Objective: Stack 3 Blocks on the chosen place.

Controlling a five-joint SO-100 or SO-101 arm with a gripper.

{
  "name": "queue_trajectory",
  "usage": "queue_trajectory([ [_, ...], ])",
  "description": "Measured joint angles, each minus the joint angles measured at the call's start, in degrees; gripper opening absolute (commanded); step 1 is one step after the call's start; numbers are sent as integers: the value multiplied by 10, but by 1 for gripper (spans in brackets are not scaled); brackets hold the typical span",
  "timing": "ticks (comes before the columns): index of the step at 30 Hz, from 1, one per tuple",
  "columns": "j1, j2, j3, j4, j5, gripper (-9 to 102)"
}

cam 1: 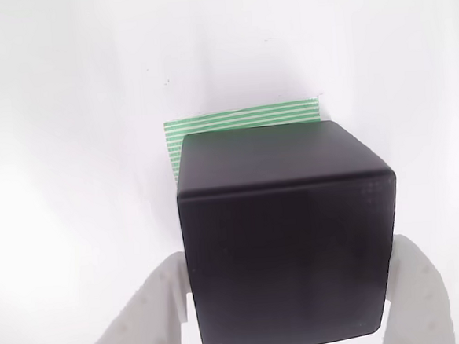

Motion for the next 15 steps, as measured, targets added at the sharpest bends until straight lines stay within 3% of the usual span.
queue_trajectory([
  [15,-4,-1,9,-5,-5,22],
])
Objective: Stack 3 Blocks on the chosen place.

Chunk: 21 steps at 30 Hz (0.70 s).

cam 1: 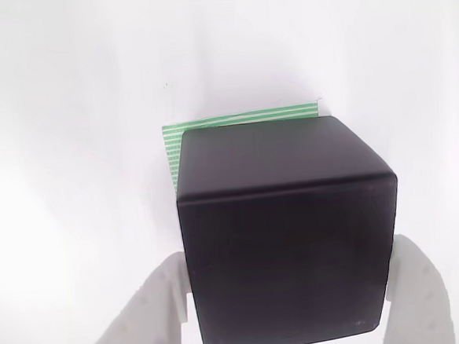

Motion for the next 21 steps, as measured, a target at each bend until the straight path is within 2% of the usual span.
queue_trajectory([
  [12,-1,0,22,7,-34,38],
  [21,16,4,27,18,-68,40],
])
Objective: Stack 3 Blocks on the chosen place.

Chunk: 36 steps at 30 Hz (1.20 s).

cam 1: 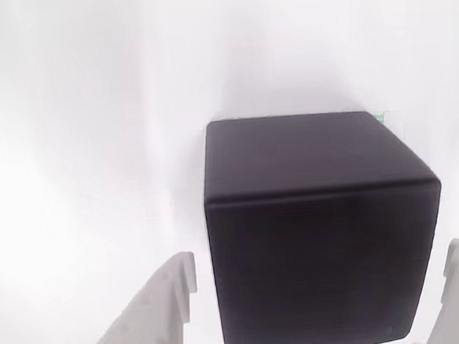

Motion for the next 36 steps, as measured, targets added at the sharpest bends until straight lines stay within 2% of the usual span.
queue_trajectory([
  [10,-25,141,13,14,-144,40],
  [16,-113,278,127,18,-295,40],
  [23,-281,386,231,2,-325,39],
  [28,-385,417,263,-24,-250,39],
  [36,-463,411,249,-64,18,39],
])
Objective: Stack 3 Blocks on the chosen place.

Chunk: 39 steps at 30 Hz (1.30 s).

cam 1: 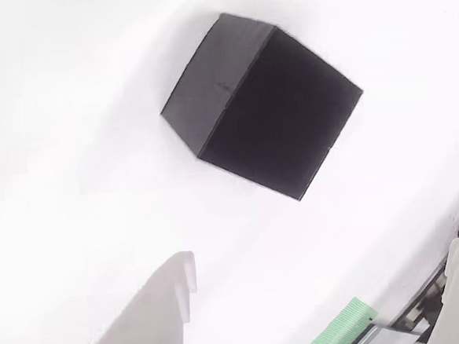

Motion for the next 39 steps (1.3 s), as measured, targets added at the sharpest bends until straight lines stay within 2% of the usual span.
queue_trajectory([
  [2,-3,-13,-13,4,54,40],
  [8,-20,-56,-26,38,120,40],
  [15,-33,-79,-26,0,229,39],
  [21,-41,-141,-22,-62,256,39],
  [39,-54,-257,-53,-91,282,37],
])
